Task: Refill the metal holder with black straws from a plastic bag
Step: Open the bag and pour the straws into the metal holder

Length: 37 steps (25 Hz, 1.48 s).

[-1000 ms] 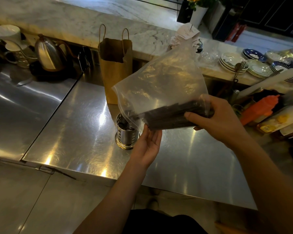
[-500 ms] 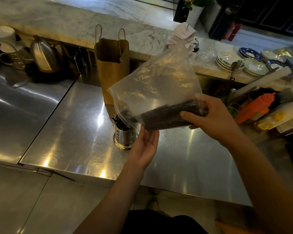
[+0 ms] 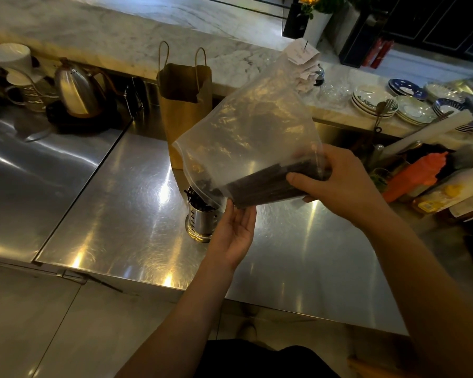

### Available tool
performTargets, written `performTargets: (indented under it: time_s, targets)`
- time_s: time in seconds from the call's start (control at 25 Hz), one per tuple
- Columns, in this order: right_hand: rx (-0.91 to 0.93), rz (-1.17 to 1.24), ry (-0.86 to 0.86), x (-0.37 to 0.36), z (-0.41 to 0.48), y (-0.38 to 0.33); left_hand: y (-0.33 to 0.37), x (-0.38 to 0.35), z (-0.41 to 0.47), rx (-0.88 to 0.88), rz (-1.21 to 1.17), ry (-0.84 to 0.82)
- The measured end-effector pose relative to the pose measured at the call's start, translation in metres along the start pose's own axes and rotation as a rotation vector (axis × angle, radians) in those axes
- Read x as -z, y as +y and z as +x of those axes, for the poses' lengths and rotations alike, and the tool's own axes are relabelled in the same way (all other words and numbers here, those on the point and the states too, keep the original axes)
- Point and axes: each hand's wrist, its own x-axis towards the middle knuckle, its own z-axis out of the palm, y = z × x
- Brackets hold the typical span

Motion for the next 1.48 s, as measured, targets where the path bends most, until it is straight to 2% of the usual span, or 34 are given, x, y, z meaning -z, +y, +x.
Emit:
performTargets:
  time_s: [0.92,1.48]
  targets:
    - [0.052,-0.088,-0.018,-0.008,0.011,-0.018,0.005,0.005,0.003,0.025,-0.047,-0.053]
    - [-0.014,-0.071,-0.016,-0.003,0.02,-0.027,0.011,0.0,0.008,0.024,0.013,-0.021]
